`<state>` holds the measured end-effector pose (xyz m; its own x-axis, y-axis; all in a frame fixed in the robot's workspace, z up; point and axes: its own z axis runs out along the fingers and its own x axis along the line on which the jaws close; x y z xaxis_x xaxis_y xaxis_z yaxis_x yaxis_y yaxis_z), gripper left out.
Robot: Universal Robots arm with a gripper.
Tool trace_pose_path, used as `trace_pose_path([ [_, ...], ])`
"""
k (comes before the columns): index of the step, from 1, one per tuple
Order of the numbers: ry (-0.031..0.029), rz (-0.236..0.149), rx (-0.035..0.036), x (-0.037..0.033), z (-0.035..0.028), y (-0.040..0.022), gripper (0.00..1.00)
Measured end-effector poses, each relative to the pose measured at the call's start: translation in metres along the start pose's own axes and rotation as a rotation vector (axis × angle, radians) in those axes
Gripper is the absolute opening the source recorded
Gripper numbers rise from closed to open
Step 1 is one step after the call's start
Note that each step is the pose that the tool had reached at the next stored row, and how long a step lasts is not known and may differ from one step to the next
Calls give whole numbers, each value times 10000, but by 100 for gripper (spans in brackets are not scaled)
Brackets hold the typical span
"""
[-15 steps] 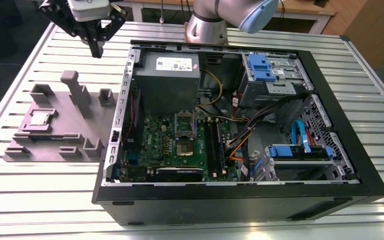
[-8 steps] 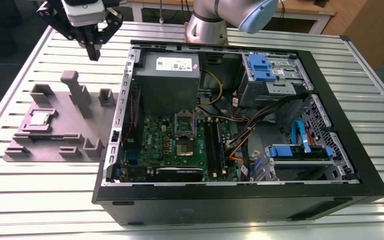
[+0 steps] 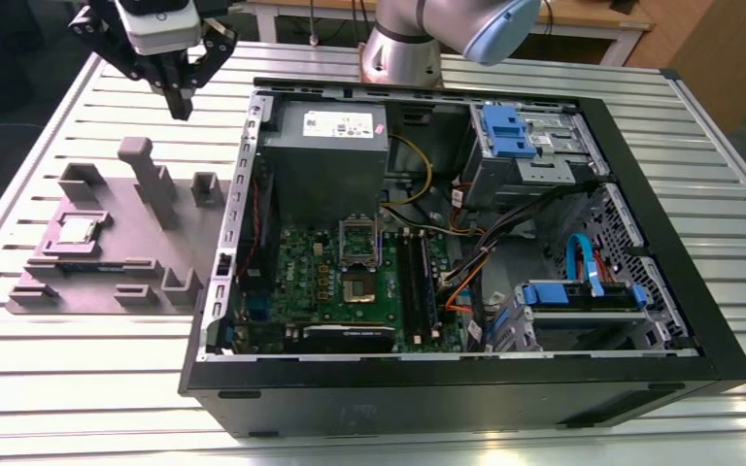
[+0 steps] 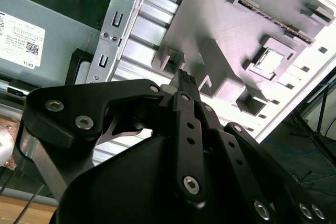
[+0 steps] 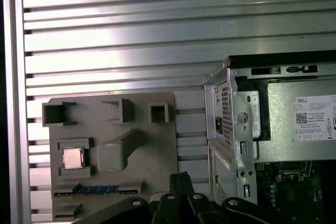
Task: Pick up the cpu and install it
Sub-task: 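Reach for the cpu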
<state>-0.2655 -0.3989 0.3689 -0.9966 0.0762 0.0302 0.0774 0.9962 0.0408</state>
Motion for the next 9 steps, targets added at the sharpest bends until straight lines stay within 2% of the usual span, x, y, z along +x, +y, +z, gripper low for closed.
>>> trace_pose_path([
  [9,0,0,0,34,1,-3,10],
])
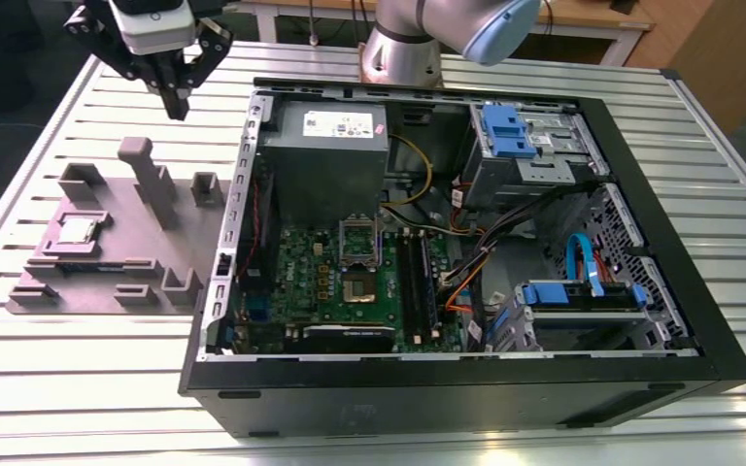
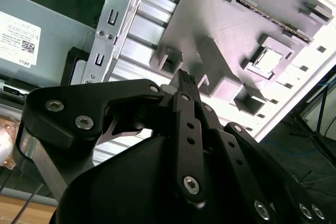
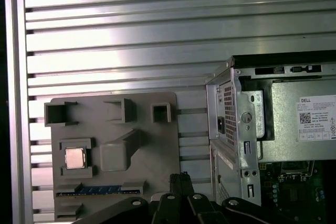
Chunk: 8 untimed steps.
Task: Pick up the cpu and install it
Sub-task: 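Reach for the cpu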
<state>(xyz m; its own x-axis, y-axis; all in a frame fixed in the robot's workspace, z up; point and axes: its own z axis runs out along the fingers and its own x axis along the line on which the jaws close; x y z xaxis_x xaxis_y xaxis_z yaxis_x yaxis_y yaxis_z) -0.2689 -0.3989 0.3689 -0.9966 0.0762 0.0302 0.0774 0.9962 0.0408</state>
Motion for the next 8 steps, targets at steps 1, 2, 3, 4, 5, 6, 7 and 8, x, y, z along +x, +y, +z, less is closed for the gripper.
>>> trace_pose_path([
  [1,0,-1,0,0,0,0,10],
  [2,0,0,0,1,0,0,10],
  [3,0,0,-1,1,0,0,10],
  [4,0,1,0,4,0,0,10],
  [5,0,2,-1,8,0,-1,10],
  [6,0,2,0,13,0,-1,10],
  [7,0,1,0,19,1,-1,10],
  [8,0,1,0,25,1,-2,10],
])
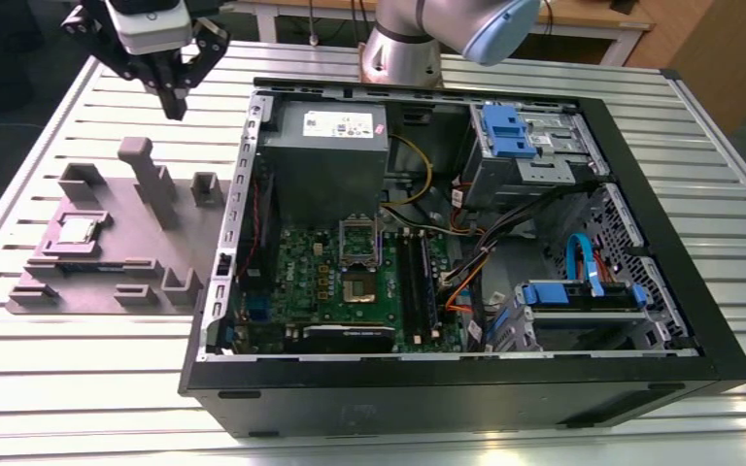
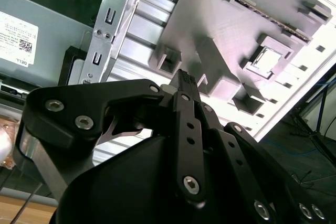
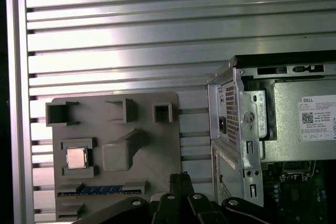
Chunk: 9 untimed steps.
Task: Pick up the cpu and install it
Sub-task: 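Reach for the cpu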
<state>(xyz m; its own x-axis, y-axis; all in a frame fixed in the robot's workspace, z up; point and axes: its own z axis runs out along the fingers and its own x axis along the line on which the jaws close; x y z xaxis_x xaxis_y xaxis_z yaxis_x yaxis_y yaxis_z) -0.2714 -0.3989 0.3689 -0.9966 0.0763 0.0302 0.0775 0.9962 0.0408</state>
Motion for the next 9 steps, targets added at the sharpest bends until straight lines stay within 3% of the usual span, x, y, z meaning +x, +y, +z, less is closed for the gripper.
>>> trace_pose_path([
  [9,0,-1,0,48,1,-4,10],
])
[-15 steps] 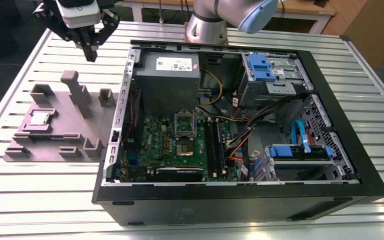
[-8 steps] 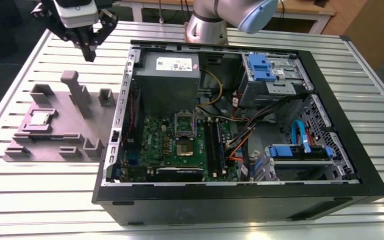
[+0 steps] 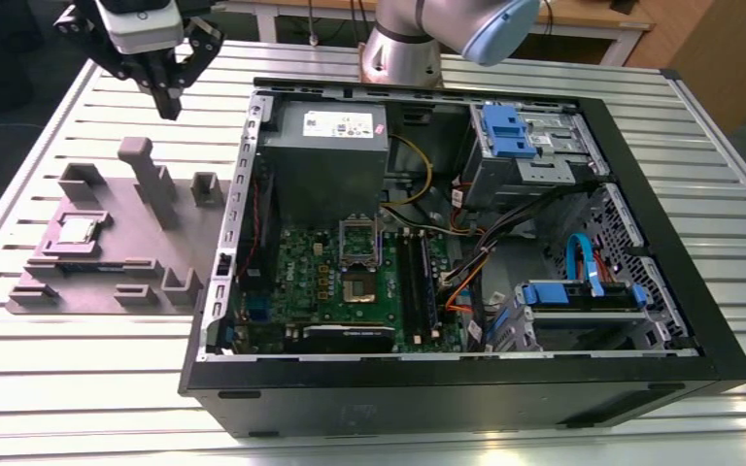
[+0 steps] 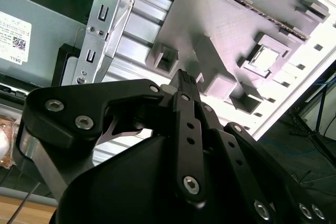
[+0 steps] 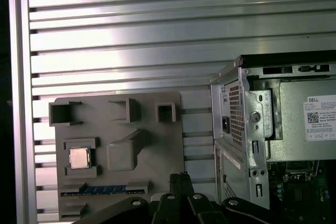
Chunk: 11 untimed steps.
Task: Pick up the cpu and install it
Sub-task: 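Reach for the cpu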
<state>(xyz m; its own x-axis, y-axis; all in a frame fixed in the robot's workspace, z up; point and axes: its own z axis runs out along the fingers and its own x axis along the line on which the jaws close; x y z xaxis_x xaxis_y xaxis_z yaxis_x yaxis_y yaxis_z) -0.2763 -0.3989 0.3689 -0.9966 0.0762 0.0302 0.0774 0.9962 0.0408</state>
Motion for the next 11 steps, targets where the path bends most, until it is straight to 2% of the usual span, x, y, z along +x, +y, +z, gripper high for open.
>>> trace_pose_path([
  [11,0,1,0,36,1,-3,10],
])
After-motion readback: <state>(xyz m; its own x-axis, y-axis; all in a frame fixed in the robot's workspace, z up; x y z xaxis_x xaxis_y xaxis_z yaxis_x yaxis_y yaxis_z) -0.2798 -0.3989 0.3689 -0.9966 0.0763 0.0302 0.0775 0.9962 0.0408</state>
